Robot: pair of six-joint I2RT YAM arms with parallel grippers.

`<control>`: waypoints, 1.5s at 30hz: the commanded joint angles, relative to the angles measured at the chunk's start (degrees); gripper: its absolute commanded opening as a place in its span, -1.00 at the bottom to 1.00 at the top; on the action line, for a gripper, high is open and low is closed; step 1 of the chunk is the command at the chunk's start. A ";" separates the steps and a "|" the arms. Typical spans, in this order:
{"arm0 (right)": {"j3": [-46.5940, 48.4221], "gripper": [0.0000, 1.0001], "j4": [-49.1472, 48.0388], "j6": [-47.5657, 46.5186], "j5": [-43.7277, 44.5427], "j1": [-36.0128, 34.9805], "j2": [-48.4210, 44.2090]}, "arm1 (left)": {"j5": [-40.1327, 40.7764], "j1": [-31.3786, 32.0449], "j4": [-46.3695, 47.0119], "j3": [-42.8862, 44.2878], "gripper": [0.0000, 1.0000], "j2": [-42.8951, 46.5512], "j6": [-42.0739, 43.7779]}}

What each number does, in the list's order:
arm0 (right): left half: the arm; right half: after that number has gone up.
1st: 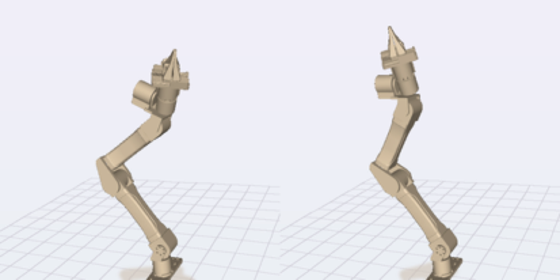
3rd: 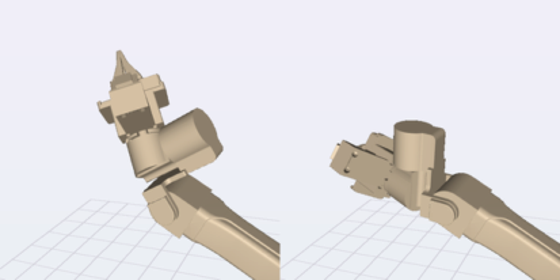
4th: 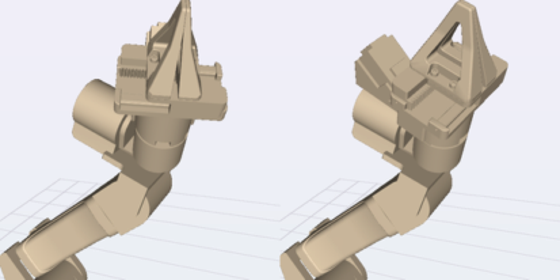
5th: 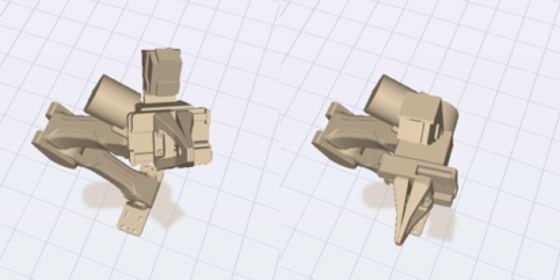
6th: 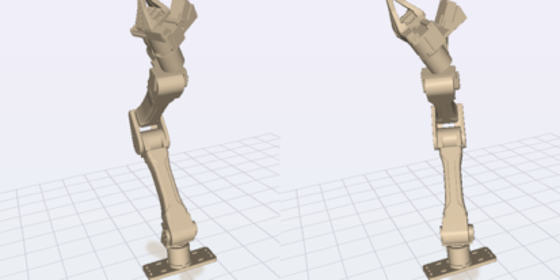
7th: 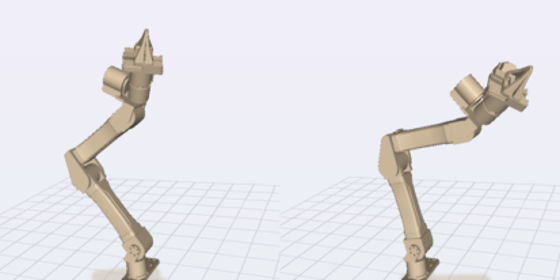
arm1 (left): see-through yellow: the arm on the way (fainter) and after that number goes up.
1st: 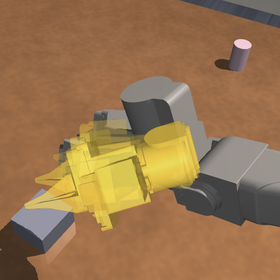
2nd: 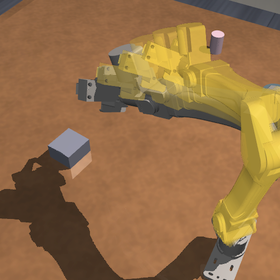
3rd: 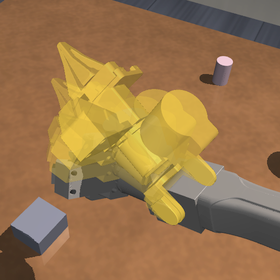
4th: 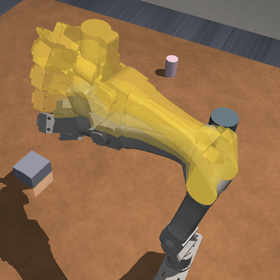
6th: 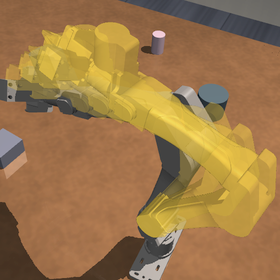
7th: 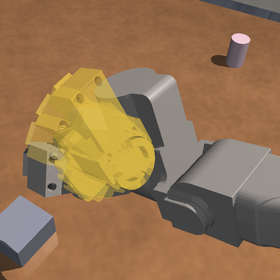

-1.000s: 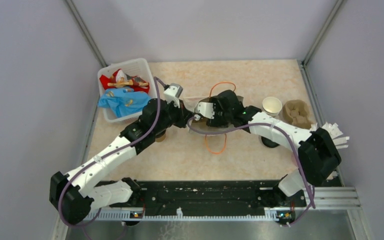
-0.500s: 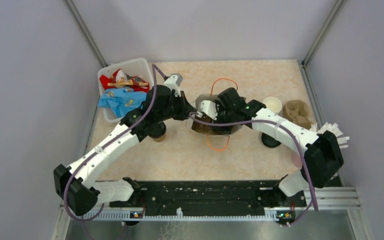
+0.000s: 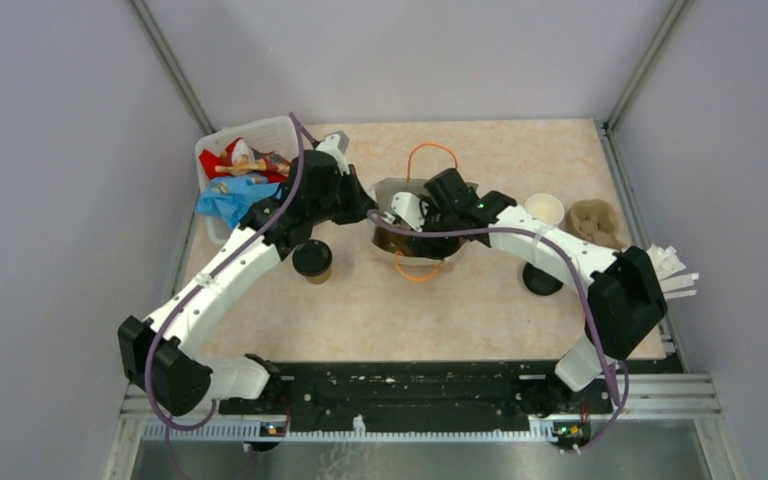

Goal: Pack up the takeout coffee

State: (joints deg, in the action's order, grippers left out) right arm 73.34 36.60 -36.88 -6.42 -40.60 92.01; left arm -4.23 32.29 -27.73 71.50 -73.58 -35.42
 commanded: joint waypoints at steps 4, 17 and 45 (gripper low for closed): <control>-4.50 0.24 4.94 3.98 0.53 -0.43 7.22 | -0.05 -1.38 0.72 3.50 -1.00 -1.75 2.70; -1.05 0.40 3.49 5.55 0.96 -0.09 5.08 | -1.93 -1.97 1.08 2.79 -1.00 -2.03 2.49; 22.27 0.97 15.52 20.04 12.48 -8.29 -3.19 | -4.19 -3.02 -2.80 9.86 -0.95 -6.44 -0.07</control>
State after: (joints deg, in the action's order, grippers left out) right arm 89.06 48.34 -21.67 1.15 -47.35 93.60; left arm -8.32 29.45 -29.89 77.36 -78.89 -34.83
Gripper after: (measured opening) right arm 0.985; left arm 0.006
